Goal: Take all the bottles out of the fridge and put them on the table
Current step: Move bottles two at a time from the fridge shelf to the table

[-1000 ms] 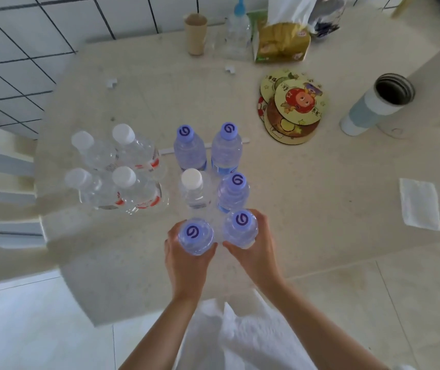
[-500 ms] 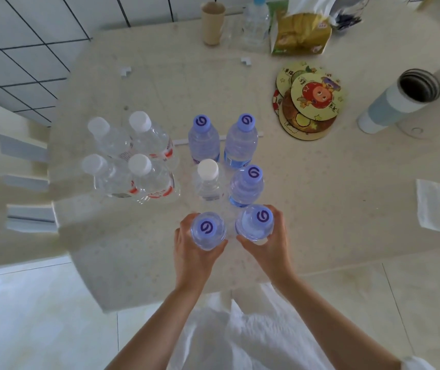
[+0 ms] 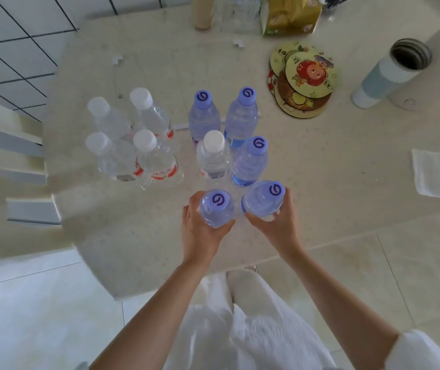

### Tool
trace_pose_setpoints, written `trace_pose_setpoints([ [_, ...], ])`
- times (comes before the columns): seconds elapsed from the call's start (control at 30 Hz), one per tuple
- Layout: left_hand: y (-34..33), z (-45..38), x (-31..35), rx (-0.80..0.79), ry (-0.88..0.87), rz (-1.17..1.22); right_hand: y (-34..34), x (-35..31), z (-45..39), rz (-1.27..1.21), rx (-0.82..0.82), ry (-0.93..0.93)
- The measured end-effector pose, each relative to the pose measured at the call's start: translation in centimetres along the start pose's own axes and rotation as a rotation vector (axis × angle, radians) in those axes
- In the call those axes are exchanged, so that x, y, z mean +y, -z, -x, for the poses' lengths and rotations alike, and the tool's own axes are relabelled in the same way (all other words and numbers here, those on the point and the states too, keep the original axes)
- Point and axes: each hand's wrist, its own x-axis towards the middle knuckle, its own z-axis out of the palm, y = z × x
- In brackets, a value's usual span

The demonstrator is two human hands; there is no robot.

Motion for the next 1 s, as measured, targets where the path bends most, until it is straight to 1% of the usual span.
trace_pose_setpoints([
  [0.13,0.3,0.2,0.3,-0.058,0.07,0.041,-0.1,-0.2,0.3,-0.007,-0.013,-0.025],
  [0.3,0.6,1.4,0.6,-0.053,0.089,0.073,0.3,0.0,1.5,0.05,-0.059,-0.038],
  [0.43,0.7,3.4,1.1,0.002,0.173,0.042,1.8,0.2,2.8,0.094,-0.111,-0.03],
  [0.53,0.2,6.9,1.7,0.079,0.24,0.061,3.7,0.4,5.1,0.134,-0.168,0.033],
  [0.6,-0.3,9.4,2.3,0.126,0.269,0.111,4.8,0.3,6.6,0.154,-0.222,0.104],
  [0.7,-0.7,14.3,3.1,0.199,0.31,0.169,6.3,-0.2,9.6,0.232,-0.349,0.201],
  [0.77,-0.5,17.5,3.4,0.247,0.323,0.138,7.0,-0.8,11.5,0.269,-0.416,0.237],
  [0.83,0.6,21.3,3.0,0.318,0.332,0.117,7.1,-1.4,13.9,0.317,-0.522,0.307],
  [0.9,1.2,23.4,2.8,0.34,0.328,0.099,7.0,-1.6,15.2,0.374,-0.583,0.329],
  [1.0,3.1,27.7,2.0,0.415,0.392,0.119,5.9,-2.2,18.7,0.409,-0.702,0.37],
])
